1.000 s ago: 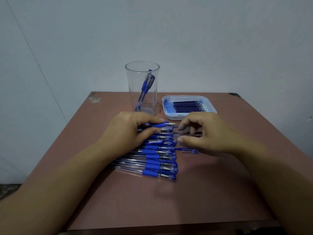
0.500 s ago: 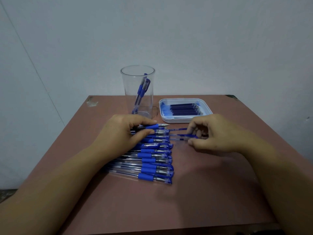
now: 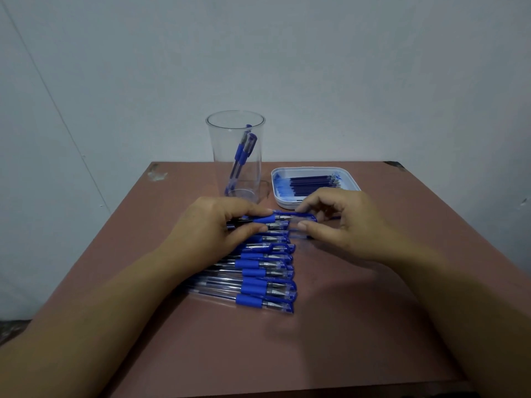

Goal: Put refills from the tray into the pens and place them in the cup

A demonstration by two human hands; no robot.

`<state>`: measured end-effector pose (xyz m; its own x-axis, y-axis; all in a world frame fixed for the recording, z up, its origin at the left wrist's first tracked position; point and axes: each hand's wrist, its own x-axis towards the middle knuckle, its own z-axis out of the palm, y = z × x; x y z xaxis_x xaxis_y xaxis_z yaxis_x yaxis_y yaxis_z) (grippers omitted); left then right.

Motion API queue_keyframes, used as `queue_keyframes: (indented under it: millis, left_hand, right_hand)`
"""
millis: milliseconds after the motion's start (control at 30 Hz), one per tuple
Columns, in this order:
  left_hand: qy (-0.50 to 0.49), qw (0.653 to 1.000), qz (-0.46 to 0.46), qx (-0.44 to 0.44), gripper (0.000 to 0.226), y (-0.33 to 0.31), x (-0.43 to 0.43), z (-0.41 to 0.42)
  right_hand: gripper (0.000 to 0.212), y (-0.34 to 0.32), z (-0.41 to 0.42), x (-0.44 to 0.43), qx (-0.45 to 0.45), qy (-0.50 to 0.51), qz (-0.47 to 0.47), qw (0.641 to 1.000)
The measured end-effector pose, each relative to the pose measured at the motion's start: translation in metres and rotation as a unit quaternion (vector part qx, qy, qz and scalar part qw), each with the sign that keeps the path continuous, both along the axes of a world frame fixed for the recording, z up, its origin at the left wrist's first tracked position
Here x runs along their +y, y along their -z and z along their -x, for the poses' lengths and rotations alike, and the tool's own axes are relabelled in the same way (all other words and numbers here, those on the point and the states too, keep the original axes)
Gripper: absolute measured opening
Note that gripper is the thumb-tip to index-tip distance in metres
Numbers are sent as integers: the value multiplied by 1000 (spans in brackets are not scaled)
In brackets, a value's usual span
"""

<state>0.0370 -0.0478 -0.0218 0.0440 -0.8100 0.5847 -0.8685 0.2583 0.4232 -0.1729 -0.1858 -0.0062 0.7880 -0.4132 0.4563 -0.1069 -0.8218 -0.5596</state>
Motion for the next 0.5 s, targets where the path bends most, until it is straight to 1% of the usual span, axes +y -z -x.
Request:
queue_keyframes:
  millis: [167, 233, 300, 433, 500]
  left_hand:
    - [5, 999, 29, -22, 32, 4, -2, 3]
    - [3, 998, 58, -30, 31, 4, -1, 2]
    - [9, 997, 74, -34, 30, 4, -1, 2]
    - [6, 995, 71, -69, 29, 5, -2, -1]
    - [-2, 996, 74, -58, 28, 4, -2, 0]
  right_hand:
    - [14, 9, -11, 5, -26, 1, 11, 1000]
    - [12, 10, -14, 8, -45, 0, -16, 999]
    - [15, 11, -16, 11, -50, -6, -50, 997]
    - [14, 15, -17, 13, -49, -17, -106, 993]
    - [13, 13, -18, 15, -56, -17, -118, 991]
